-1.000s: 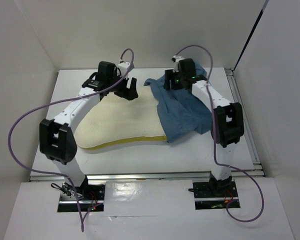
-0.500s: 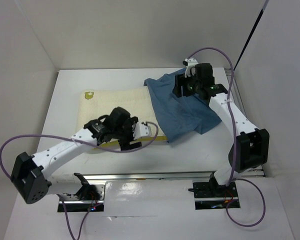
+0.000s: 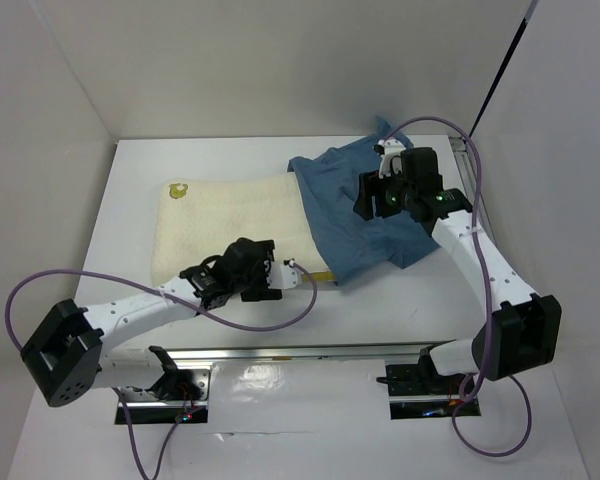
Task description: Put the pillow into the pillowcase
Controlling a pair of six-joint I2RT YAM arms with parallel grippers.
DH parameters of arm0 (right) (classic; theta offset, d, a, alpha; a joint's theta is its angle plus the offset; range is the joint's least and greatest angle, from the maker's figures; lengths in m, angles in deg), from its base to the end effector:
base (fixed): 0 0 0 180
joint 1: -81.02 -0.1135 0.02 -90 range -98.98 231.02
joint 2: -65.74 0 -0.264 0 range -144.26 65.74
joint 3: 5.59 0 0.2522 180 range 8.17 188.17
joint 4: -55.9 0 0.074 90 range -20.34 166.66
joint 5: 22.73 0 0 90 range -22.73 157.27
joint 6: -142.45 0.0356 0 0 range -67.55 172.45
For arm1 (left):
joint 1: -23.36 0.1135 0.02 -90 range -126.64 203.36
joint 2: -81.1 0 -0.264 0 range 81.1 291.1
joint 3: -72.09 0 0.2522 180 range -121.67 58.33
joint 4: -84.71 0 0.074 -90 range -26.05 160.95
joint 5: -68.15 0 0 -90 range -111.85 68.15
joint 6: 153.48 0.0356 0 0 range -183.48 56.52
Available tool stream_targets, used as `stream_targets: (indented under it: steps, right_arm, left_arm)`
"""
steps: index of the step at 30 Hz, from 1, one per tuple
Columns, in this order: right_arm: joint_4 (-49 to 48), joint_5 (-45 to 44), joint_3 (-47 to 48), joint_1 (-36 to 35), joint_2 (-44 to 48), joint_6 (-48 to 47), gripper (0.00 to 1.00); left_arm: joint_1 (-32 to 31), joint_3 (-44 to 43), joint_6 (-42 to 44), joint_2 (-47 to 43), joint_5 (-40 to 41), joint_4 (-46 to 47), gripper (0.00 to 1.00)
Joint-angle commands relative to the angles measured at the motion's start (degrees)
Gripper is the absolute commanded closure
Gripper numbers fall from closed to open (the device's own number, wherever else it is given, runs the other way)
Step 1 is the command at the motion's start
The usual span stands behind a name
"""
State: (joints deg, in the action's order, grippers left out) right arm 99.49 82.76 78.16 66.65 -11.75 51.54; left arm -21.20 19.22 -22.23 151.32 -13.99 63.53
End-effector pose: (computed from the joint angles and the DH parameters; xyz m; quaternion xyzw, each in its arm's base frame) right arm 0.2879 0.0836 0.3331 -0.1773 0.8722 0.1715 0.4224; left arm 0.1864 -0.1768 0.2187 0.5900 0.6785 0.0492 0.4348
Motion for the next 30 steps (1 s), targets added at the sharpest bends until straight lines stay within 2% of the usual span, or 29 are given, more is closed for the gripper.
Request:
stream_targets:
  steps: [1, 5, 9, 10, 13, 14, 18, 22, 30]
  right_arm:
    - [1.8, 0.3, -1.1, 0.0, 2.3, 0.6, 0.30]
    - [3.7, 2.4, -1.8, 0.0, 3.6, 1.3, 0.30]
    - [6.5, 5.8, -3.0, 0.0, 5.2, -0.8, 0.30]
    - [7.0, 6.3, -3.6, -0.7, 6.0, -1.5, 0.30]
    - [8.7, 4.6, -5.3, -1.9, 8.0, -2.6, 0.30]
    - [9.5, 3.9, -6.7, -1.9, 9.0, -3.1, 0.30]
    - [10.0, 3.1, -9.1, -1.9, 12.0, -4.3, 0.30]
    - [10.0, 3.1, -10.5, -2.4, 13.4, -4.8, 0.30]
    - [6.0, -1.0, -11.1, -2.4, 13.9, -3.8, 0.29]
  left_arm:
    - [-0.2, 0.0, 1.4, 2.8, 2.5, 9.2, 0.02]
    - [-0.2, -2.0, 0.1, 7.4, -1.1, 10.3, 0.08]
    - [-0.2, -3.7, -1.1, 9.6, -5.5, 8.2, 0.23]
    - [-0.2, -4.2, -1.1, 10.7, -6.1, 7.3, 0.45]
    - [-0.2, -6.4, -2.8, 13.5, -6.7, 4.4, 0.88]
    - [-0.2, -7.6, -4.1, 14.2, -6.7, 3.8, 1.00]
    - [2.6, -12.5, -8.5, 15.4, -11.7, 0.0, 1.00]
    - [6.5, -21.4, -13.8, 18.2, -17.5, -6.5, 1.00]
    - [13.6, -44.2, -23.3, 25.1, -30.2, -18.8, 1.00]
